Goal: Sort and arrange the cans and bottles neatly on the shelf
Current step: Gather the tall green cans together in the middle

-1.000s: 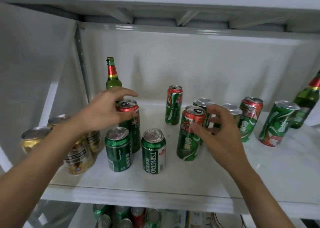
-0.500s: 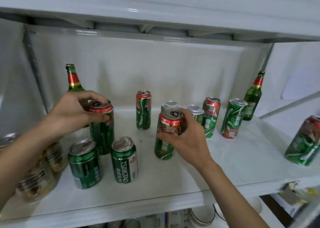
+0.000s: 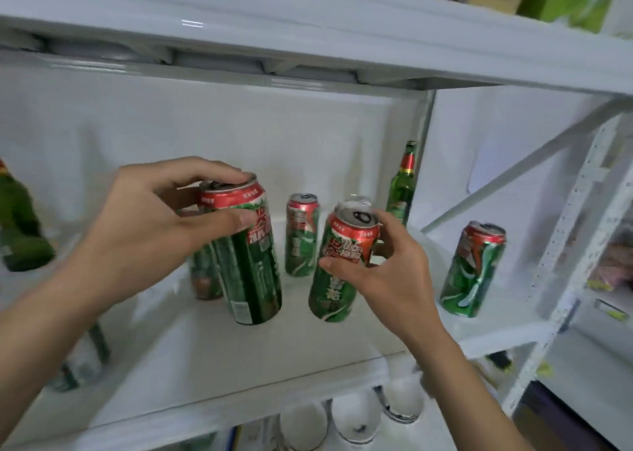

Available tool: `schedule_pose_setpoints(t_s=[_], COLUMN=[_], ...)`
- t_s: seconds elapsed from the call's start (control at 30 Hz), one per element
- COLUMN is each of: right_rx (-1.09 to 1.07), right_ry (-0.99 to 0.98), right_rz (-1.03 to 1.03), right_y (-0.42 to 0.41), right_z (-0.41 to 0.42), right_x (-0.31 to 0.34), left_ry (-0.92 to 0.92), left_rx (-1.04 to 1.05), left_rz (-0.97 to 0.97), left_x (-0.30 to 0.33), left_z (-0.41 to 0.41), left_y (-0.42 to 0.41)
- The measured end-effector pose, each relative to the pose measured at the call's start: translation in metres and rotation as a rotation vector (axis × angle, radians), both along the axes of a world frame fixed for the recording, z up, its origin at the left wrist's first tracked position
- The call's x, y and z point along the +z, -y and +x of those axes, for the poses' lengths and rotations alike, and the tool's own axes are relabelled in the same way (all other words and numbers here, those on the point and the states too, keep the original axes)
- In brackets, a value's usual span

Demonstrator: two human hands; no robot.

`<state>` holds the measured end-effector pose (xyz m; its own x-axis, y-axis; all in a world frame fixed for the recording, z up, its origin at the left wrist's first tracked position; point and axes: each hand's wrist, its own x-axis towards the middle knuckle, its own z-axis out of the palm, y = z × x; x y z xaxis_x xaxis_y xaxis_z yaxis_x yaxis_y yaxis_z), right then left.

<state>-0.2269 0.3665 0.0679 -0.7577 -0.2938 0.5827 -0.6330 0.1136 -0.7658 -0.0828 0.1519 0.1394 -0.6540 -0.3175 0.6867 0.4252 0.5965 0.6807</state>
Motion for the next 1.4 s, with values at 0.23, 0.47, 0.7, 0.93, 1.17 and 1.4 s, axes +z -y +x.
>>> schedule_pose_setpoints(t_s=[0.23, 0.47, 0.7, 0.93, 1.17, 1.4], right_rx=[-0.023, 0.011, 0.030, 0.036, 0.072, 0.095], right_ry=[0.054, 0.083, 0.082, 0.067, 0.051, 0.054], right_rz=[0.020, 0.069, 0.119, 0.186, 0.253, 0.257], right_y=[-0.091, -0.100, -0.089, -0.080, -0.082, -0.084], right_z=[-0.061, -0.095, -0.114, -0.121, -0.127, -0.126], right_x=[-0.016, -0.028, -0.035, -0.042, -0.038, -0.038], left_ry=[0.096, 0.191, 0.245, 0.266, 0.299, 0.330], left_rx=[0.036, 0.089, 0.134, 0.061, -0.052, -0.175], left_rz=[0.002, -0.037, -0.046, -0.060, -0.008, -0.045], left_x=[-0.024, -0.048, -0.070, -0.079, -0.077, -0.077], left_z=[-0.091, -0.138, -0.158, -0.163, -0.163, -0.161], left_y=[-0.089, -0.113, -0.111, -0.107, -0.101, -0.103])
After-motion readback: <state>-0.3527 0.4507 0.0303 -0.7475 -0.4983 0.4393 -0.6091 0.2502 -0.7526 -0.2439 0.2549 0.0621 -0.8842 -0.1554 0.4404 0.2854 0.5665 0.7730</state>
